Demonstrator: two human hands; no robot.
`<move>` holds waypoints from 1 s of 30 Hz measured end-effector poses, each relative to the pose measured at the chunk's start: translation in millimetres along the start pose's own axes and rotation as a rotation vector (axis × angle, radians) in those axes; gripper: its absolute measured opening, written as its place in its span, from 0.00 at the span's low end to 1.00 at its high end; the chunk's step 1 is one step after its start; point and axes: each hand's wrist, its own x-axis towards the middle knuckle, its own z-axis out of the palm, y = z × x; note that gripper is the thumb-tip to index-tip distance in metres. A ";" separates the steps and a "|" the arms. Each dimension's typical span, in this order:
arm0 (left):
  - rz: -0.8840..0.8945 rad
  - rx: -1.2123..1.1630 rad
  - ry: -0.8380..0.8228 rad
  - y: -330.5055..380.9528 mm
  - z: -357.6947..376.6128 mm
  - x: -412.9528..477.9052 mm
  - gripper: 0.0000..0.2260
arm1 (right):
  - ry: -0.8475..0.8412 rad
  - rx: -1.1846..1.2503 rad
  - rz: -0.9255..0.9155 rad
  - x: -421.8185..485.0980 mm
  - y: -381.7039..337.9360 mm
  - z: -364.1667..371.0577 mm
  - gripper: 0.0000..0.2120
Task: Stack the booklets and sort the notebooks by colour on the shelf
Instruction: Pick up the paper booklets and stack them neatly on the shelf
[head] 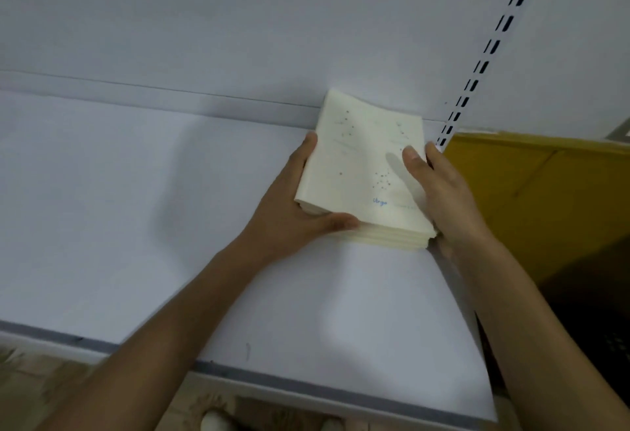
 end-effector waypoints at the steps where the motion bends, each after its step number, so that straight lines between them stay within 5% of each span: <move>1: -0.015 0.015 0.020 0.2 1.3 -0.7 0.54 | 0.009 0.053 0.018 -3.4 1.0 -3.1 0.40; 7: -0.062 0.022 0.077 1.1 8.7 -3.7 0.50 | 0.028 -0.097 -0.238 -55.1 17.5 -10.0 0.47; 11: -0.009 -0.019 0.090 1.8 8.6 -11.5 0.49 | -0.001 -0.329 -0.373 -63.6 24.7 -5.3 0.27; 22: 0.008 0.096 0.032 -1.7 7.7 -13.5 0.44 | 0.002 -0.407 -0.366 -56.3 28.6 -5.7 0.38; 30: 0.061 0.329 0.056 -9.1 3.3 -14.9 0.44 | -0.005 -0.411 -0.391 -57.5 28.2 -5.6 0.27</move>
